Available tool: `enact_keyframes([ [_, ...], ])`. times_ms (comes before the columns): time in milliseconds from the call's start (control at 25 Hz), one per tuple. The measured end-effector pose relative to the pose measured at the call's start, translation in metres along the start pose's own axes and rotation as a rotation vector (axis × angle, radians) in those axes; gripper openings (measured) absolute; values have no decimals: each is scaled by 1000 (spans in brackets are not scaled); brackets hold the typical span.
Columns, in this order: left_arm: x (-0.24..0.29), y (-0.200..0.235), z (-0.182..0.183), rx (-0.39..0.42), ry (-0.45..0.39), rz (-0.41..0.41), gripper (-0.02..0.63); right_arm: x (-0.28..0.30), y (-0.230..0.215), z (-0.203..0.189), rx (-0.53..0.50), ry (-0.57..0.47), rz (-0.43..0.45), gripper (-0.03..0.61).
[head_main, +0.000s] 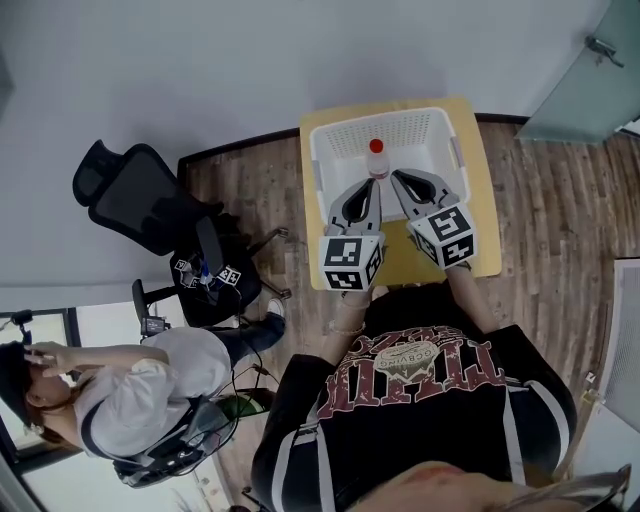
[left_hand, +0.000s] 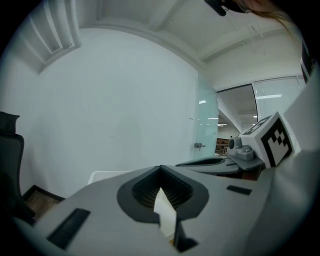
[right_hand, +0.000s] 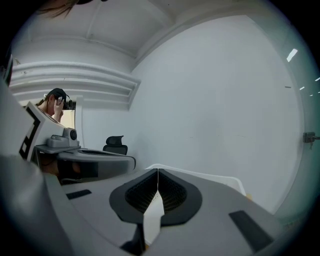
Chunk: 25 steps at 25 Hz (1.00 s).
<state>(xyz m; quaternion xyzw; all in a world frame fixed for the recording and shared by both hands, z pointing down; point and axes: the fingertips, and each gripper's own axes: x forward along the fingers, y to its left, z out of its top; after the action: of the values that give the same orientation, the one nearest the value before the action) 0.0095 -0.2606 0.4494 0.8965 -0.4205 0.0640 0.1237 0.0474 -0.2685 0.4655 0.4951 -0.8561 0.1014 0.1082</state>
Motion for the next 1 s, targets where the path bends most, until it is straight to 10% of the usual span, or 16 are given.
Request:
enact_keyframes([
  [1000, 1, 15, -5, -18, 15, 100, 44, 59, -37, -31, -52, 133, 31, 17],
])
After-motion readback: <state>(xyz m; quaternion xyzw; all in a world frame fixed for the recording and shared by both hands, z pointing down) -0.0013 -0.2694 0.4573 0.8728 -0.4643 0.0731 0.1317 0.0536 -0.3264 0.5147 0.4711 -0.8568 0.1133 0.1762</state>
